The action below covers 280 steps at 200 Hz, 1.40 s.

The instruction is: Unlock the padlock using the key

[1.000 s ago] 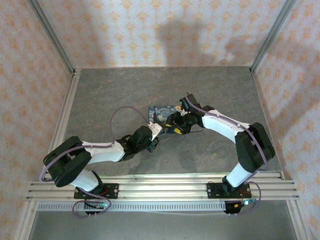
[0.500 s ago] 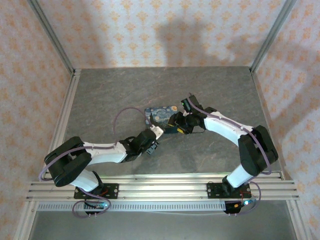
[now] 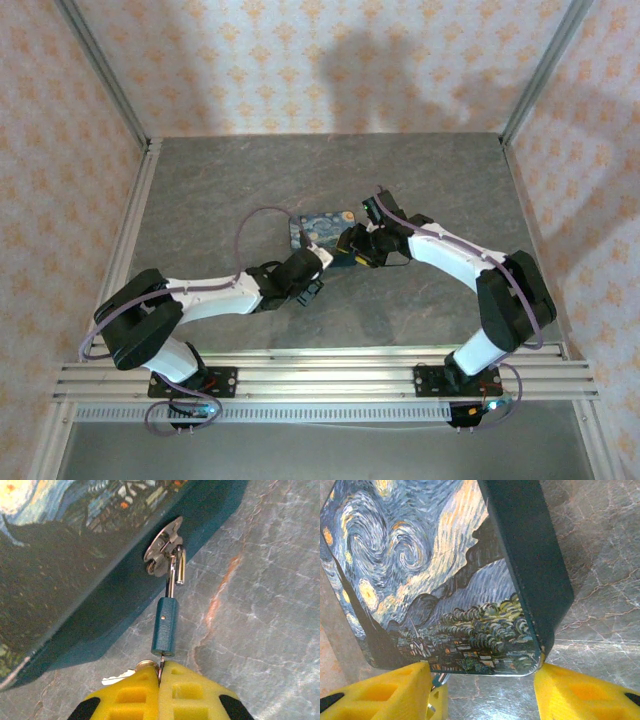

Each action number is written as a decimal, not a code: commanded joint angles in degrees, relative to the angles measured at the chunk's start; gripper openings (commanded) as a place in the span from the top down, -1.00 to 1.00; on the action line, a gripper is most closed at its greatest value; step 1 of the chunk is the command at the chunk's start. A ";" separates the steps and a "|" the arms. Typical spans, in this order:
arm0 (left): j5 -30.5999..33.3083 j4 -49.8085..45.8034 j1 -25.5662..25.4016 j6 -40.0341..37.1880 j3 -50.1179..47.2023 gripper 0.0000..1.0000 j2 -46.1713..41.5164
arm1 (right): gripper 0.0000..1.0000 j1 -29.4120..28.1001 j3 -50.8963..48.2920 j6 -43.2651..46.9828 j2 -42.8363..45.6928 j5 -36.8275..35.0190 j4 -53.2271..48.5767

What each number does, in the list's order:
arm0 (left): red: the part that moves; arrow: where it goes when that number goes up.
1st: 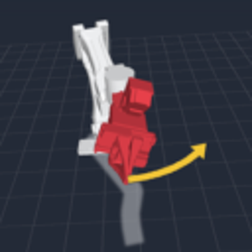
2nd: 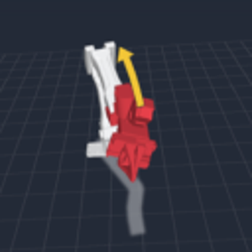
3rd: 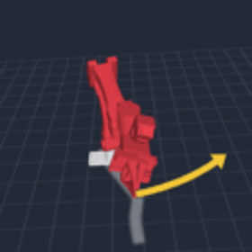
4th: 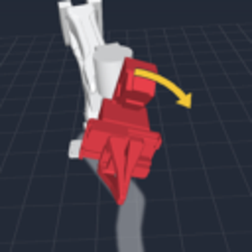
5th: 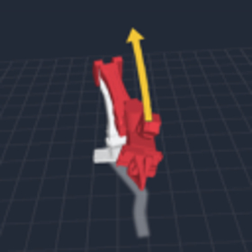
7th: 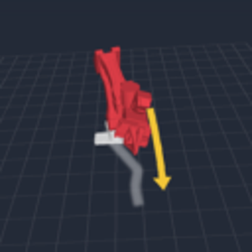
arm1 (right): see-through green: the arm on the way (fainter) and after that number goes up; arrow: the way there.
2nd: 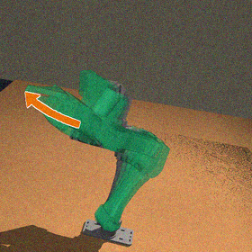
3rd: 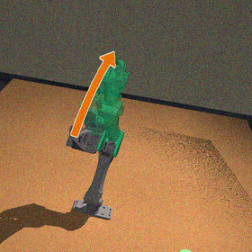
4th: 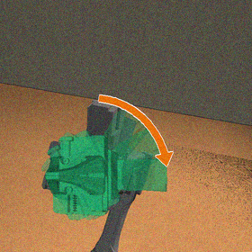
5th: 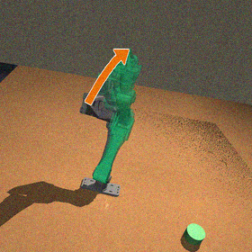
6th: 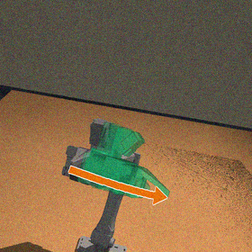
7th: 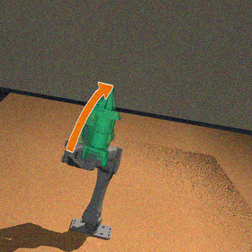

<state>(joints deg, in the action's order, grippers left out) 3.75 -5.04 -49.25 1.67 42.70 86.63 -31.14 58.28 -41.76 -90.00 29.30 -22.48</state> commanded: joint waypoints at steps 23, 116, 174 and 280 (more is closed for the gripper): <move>-3.76 -12.74 1.63 -0.05 6.18 1.00 -2.27 | -0.13 0.16 0.12 1.25 1.26 -1.30 0.40; 0.70 -29.17 1.97 -8.44 16.66 1.00 1.97 | -0.13 0.98 -1.67 1.76 2.87 -1.77 1.17; 2.40 -37.90 1.82 -11.68 24.07 1.00 6.95 | -0.13 2.57 -4.06 1.86 3.60 -1.09 2.62; 5.06 -45.47 1.71 -10.31 29.61 1.00 8.30 | -0.12 3.27 -6.51 1.86 3.71 -0.39 4.55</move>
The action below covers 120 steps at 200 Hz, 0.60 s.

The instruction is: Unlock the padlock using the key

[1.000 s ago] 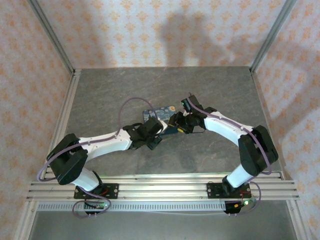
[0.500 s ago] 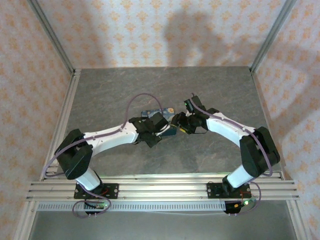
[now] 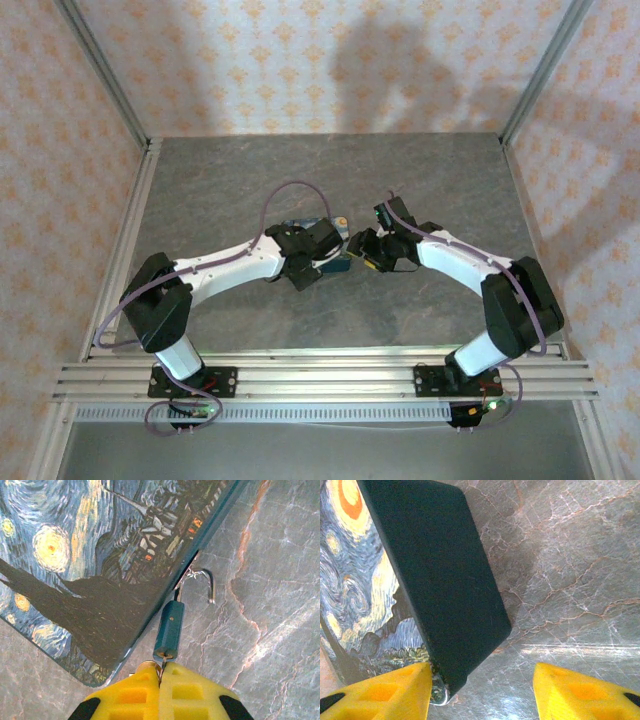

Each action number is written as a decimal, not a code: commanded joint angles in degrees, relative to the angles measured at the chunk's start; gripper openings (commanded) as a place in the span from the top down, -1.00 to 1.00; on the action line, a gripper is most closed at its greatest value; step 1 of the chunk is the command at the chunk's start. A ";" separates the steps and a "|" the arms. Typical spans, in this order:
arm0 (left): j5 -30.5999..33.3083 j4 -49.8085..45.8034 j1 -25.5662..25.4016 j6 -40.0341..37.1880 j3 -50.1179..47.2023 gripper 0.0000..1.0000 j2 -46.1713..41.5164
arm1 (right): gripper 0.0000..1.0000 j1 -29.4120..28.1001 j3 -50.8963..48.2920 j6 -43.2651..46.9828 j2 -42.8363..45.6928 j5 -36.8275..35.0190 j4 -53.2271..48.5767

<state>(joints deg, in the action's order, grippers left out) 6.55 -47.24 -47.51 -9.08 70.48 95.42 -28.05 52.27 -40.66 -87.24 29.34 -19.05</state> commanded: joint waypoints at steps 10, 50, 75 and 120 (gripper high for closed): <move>2.04 -2.55 -0.01 1.00 1.39 1.00 -0.85 | -0.12 0.19 -0.56 0.67 0.79 -0.17 1.34; 4.24 -0.25 0.00 6.90 0.05 1.00 -1.84 | -0.12 0.12 -0.50 0.59 0.72 0.02 1.56; 5.87 2.41 0.04 13.00 -2.19 1.00 -3.70 | -0.11 0.18 -0.50 0.41 0.31 0.42 1.90; 4.18 2.21 0.16 21.64 -3.44 1.00 -4.62 | -0.10 0.18 -0.42 0.14 0.03 0.72 2.50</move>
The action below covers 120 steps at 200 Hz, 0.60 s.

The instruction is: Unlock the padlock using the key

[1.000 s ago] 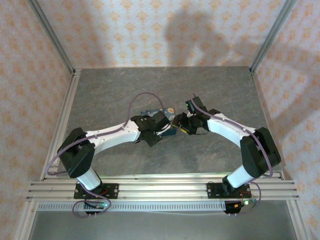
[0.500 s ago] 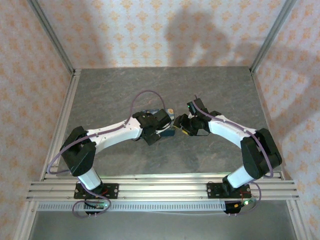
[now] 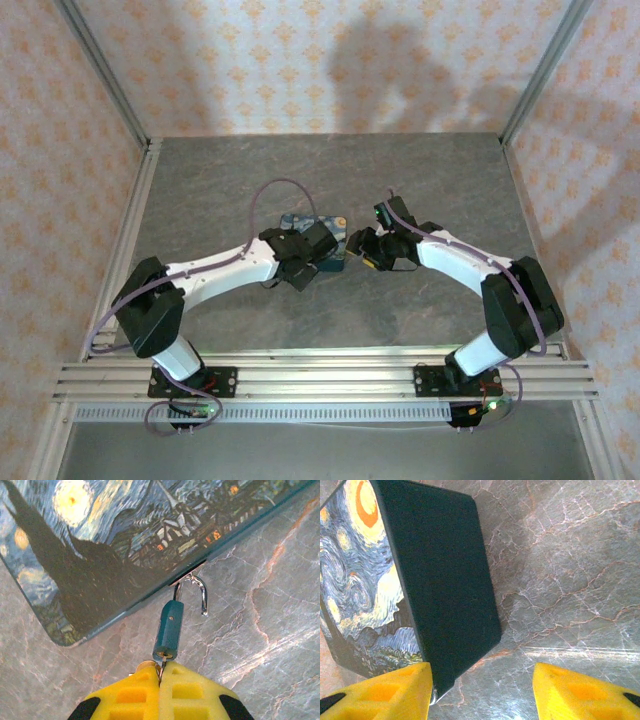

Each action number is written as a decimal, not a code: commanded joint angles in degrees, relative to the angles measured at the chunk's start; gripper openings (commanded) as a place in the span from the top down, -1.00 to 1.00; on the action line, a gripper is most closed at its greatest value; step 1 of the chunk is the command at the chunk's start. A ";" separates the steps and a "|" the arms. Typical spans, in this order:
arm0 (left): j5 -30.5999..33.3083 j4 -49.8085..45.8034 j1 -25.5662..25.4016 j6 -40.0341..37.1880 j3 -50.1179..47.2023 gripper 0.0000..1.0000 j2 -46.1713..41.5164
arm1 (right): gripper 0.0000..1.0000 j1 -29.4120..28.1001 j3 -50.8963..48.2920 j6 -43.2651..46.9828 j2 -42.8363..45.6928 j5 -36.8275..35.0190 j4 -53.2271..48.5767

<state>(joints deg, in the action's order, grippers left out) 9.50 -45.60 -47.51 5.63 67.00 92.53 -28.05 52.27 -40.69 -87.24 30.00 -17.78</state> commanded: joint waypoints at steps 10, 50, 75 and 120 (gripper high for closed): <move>1.58 -0.18 0.22 7.91 0.36 1.00 -1.24 | -0.10 0.17 -0.49 -0.10 -0.03 0.22 1.41; 7.14 4.34 0.22 12.43 -4.32 1.00 -4.16 | -0.06 0.16 -3.22 -2.85 0.40 0.99 5.47; 7.76 8.21 0.26 15.32 -8.41 1.00 -7.45 | -0.05 0.17 -3.14 -2.73 1.06 -0.12 5.25; 4.50 14.19 3.51 19.15 -16.41 1.00 -12.34 | -0.05 0.15 1.82 -0.71 0.95 -2.66 2.19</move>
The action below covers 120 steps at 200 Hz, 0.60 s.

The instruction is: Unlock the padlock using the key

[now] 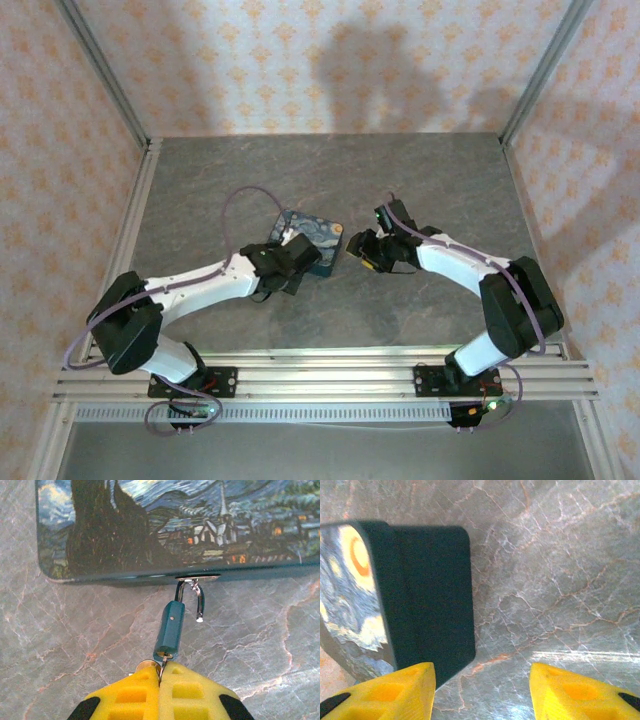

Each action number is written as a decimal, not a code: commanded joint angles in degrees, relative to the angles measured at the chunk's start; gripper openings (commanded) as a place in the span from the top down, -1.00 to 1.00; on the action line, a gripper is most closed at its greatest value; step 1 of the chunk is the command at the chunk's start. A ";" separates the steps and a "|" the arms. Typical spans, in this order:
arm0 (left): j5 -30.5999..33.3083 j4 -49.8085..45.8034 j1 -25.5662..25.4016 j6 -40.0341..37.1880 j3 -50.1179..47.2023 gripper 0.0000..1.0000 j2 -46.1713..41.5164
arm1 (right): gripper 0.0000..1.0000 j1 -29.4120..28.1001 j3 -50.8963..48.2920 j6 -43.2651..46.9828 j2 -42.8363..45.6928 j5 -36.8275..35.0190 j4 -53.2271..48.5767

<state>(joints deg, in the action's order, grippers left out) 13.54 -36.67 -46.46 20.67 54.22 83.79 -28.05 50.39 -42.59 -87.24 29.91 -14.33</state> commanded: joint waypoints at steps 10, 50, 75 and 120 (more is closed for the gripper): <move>-0.58 6.58 4.10 4.61 -5.53 1.00 -5.30 | -0.06 0.19 4.83 1.66 0.52 -2.77 -1.86; -2.82 8.01 10.35 2.37 -8.21 1.00 -8.55 | -0.06 0.19 7.99 2.06 -1.64 -2.39 -2.37; -4.44 8.62 14.16 0.16 -8.33 1.00 -8.94 | -0.07 0.19 9.64 2.51 -3.32 -1.46 -2.45; -5.66 10.54 18.87 -4.28 -7.64 1.00 -8.03 | -0.07 0.10 12.97 3.66 -7.14 0.65 -3.63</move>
<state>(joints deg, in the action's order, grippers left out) 8.10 -28.75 -29.30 19.38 46.37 76.12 -28.08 60.88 -40.40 -92.92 29.52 -16.36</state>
